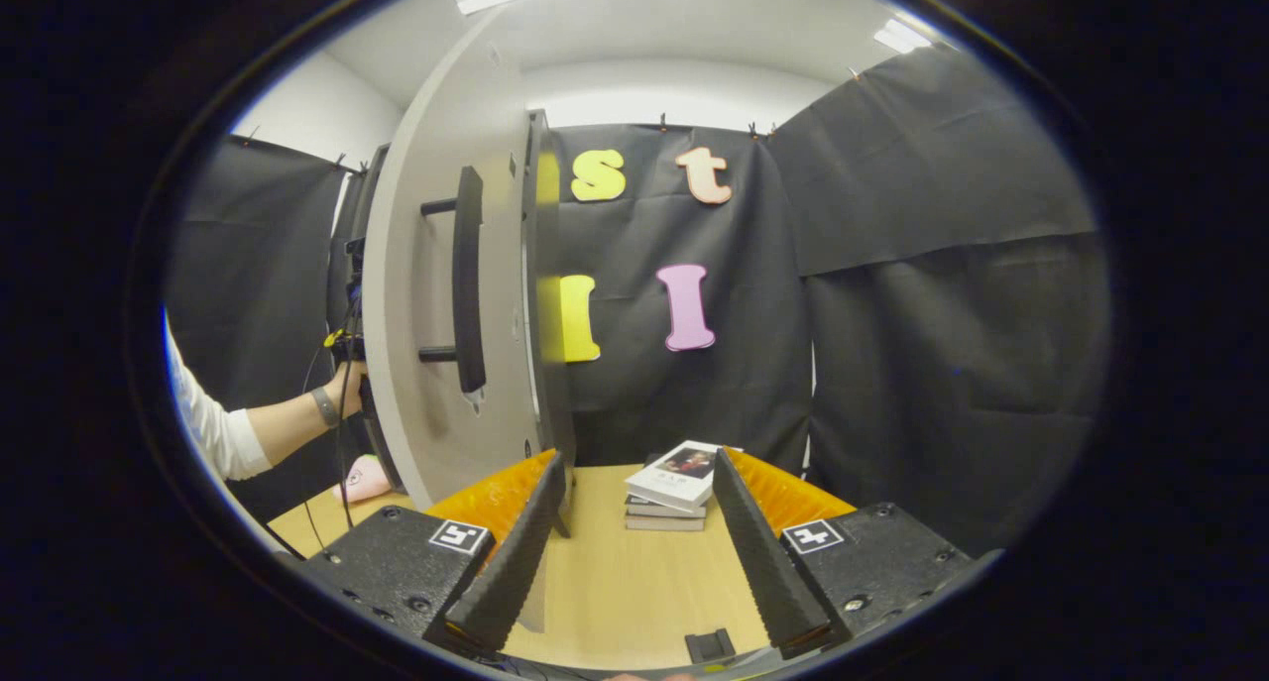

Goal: Open the cabinet door with the right hand, grasp the bottle in the cabinet with the left hand and place it on the coaster, then close the cabinet door with the right hand.

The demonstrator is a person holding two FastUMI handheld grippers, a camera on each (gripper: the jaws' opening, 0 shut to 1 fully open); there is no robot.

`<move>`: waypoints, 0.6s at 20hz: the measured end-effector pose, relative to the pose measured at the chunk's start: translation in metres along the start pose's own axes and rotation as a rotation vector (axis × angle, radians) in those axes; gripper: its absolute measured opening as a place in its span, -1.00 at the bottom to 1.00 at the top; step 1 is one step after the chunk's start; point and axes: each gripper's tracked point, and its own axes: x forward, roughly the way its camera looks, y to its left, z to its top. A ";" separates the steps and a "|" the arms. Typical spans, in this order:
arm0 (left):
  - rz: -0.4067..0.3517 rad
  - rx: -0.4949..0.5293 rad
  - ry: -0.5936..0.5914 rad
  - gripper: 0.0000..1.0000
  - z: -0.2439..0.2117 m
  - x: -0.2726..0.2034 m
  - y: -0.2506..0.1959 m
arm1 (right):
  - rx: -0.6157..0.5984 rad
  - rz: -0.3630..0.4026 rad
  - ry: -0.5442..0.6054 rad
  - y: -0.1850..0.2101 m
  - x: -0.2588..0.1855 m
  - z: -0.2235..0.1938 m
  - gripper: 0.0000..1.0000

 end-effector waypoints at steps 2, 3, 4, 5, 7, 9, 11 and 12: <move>-0.006 0.010 -0.020 -0.10 0.014 -0.023 0.005 | -0.007 0.017 -0.007 0.006 0.002 0.002 0.86; -0.008 0.010 -0.029 -0.10 0.020 -0.037 0.006 | -0.004 0.025 -0.009 0.009 0.003 0.003 0.86; -0.007 0.011 -0.030 -0.10 0.023 -0.052 0.011 | 0.000 0.035 -0.013 0.012 0.003 0.004 0.87; -0.002 0.012 -0.034 -0.10 0.025 -0.065 0.019 | 0.005 0.044 -0.018 0.015 0.003 0.006 0.87; 0.010 0.025 -0.038 -0.09 0.021 -0.087 0.038 | 0.007 0.058 -0.022 0.021 0.002 0.007 0.86; 0.013 0.034 -0.023 -0.10 0.014 -0.112 0.049 | 0.003 0.070 -0.028 0.025 0.001 0.010 0.87; 0.035 0.049 -0.003 -0.10 0.000 -0.140 0.066 | 0.003 0.083 -0.039 0.030 -0.001 0.015 0.86; 0.052 0.060 0.006 -0.10 -0.009 -0.152 0.074 | 0.002 0.087 -0.048 0.032 -0.003 0.019 0.86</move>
